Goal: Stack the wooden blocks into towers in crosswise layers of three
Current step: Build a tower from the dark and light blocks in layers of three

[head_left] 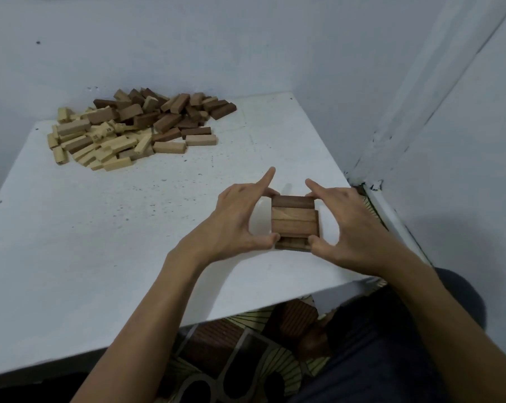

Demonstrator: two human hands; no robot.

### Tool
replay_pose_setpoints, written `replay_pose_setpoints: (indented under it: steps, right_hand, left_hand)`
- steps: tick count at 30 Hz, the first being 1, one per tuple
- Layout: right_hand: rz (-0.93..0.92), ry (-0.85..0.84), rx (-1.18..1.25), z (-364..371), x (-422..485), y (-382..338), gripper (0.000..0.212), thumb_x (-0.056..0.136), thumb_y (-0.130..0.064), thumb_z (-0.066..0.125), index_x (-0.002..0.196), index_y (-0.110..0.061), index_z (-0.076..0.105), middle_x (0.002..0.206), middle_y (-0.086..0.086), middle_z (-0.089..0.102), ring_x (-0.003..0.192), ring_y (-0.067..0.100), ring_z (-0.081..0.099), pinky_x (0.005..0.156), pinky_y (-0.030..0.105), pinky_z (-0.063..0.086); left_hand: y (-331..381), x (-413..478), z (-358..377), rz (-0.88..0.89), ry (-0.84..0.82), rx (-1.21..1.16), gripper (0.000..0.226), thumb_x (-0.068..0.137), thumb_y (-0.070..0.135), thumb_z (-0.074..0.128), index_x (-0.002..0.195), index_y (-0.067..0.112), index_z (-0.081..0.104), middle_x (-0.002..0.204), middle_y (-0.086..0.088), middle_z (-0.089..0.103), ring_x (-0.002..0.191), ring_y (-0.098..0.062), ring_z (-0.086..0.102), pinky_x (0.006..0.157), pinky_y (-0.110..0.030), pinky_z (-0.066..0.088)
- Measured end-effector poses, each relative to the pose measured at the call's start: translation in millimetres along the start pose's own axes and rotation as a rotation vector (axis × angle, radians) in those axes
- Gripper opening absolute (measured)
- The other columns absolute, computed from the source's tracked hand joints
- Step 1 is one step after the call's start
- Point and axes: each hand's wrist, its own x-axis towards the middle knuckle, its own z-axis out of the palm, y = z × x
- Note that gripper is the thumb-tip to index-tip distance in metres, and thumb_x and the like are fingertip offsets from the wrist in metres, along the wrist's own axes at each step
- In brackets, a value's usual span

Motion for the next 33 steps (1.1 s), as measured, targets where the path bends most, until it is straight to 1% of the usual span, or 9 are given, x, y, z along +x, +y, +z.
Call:
replay_pose_setpoints:
  steps: [3, 7, 9, 14, 20, 22, 24, 28, 33]
  right_hand:
    - [0.025, 0.000, 0.019, -0.3, -2.9, 5.2, 0.092, 0.074, -0.053, 0.050, 0.154, -0.015, 0.026, 0.137, -0.001, 0.052, 0.123, 0.008, 0.030, 0.100, 0.022, 0.025]
    - [0.018, 0.004, 0.028, 2.5, -4.0, 9.1, 0.091, 0.074, -0.052, 0.050, 0.154, -0.016, 0.027, 0.136, -0.004, 0.051, 0.121, 0.006, 0.029, 0.096, 0.004, 0.019]
    - [0.013, 0.004, 0.036, 3.9, -5.1, 11.6, 0.091, 0.074, -0.053, 0.050, 0.154, -0.016, 0.027, 0.137, -0.005, 0.051, 0.120, 0.004, 0.028, 0.095, 0.004, 0.019]
    - [0.027, -0.012, 0.052, 6.3, -7.3, 15.4, 0.091, 0.075, -0.045, 0.060, 0.155, -0.018, 0.024, 0.138, -0.004, 0.050, 0.120, 0.003, 0.027, 0.095, 0.012, 0.021]
    - [0.001, -0.030, 0.025, 10.4, -8.9, 18.7, 0.091, 0.075, -0.048, 0.055, 0.156, -0.019, 0.023, 0.136, -0.005, 0.049, 0.120, 0.005, 0.028, 0.096, 0.004, 0.017]
    - [-0.011, -0.036, 0.029, 9.9, -8.9, 19.4, 0.092, 0.075, -0.046, 0.058, 0.156, -0.019, 0.023, 0.135, -0.004, 0.049, 0.121, 0.006, 0.029, 0.098, 0.003, 0.015]
    - [-0.006, -0.052, 0.054, 8.1, -8.1, 20.1, 0.095, 0.075, -0.045, 0.063, 0.156, -0.021, 0.020, 0.138, -0.003, 0.048, 0.125, 0.008, 0.032, 0.100, 0.007, 0.016]
    - [0.018, -0.104, 0.147, 2.3, -4.2, 19.1, 0.104, 0.075, -0.050, 0.073, 0.157, -0.033, 0.010, 0.144, -0.011, 0.043, 0.130, 0.009, 0.035, 0.103, 0.027, 0.030]
    - [0.020, -0.160, 0.178, 4.1, 1.7, 22.5, 0.106, 0.077, -0.049, 0.077, 0.157, -0.035, 0.009, 0.136, -0.015, 0.048, 0.123, 0.009, 0.045, 0.103, 0.031, 0.040]
  left_hand:
    - [3.9, 4.1, 2.0, -0.003, -0.019, 0.002, 0.102, 0.077, 0.048, 0.063, 0.158, 0.030, 0.002, 0.144, 0.015, 0.044, 0.131, -0.002, 0.026, 0.113, -0.026, 0.014]
    - [4.2, 5.3, 3.3, 0.006, -0.046, 0.004, 0.104, 0.073, 0.059, 0.055, 0.158, 0.030, 0.003, 0.144, 0.015, 0.045, 0.134, -0.008, 0.030, 0.116, -0.031, 0.014]
    - [3.4, 5.4, 3.9, 0.004, -0.055, 0.004, 0.104, 0.073, 0.059, 0.055, 0.158, 0.029, 0.003, 0.144, 0.016, 0.045, 0.135, -0.009, 0.030, 0.117, -0.033, 0.015]
    - [2.0, 5.5, 7.0, 0.007, -0.076, 0.003, 0.105, 0.071, 0.062, 0.052, 0.158, 0.029, 0.003, 0.145, 0.015, 0.045, 0.136, -0.011, 0.030, 0.117, -0.032, 0.015]
    - [0.2, 4.2, 9.6, -0.003, -0.091, 0.007, 0.105, 0.075, 0.053, 0.061, 0.158, 0.029, 0.002, 0.147, 0.014, 0.044, 0.136, -0.012, 0.030, 0.117, -0.032, 0.015]
    - [0.4, 5.2, 8.4, -0.007, -0.099, 0.005, 0.107, 0.075, 0.052, 0.066, 0.158, 0.031, 0.001, 0.150, 0.014, 0.040, 0.137, -0.010, 0.029, 0.117, -0.032, 0.015]
    - [1.6, 7.8, 6.9, -0.018, -0.123, -0.009, 0.113, 0.074, 0.053, 0.075, 0.157, 0.035, -0.001, 0.153, 0.015, 0.037, 0.138, -0.008, 0.028, 0.116, -0.033, 0.017]
    - [-0.1, 18.0, 8.2, -0.028, -0.185, -0.061, 0.120, 0.073, 0.047, 0.083, 0.157, 0.039, -0.002, 0.147, 0.015, 0.045, 0.134, -0.012, 0.038, 0.114, -0.034, 0.026]
    - [-0.7, 24.7, 12.1, -0.009, -0.213, -0.093, 0.119, 0.073, 0.038, 0.086, 0.157, 0.036, 0.001, 0.138, 0.012, 0.053, 0.125, -0.010, 0.047, 0.109, -0.030, 0.035]
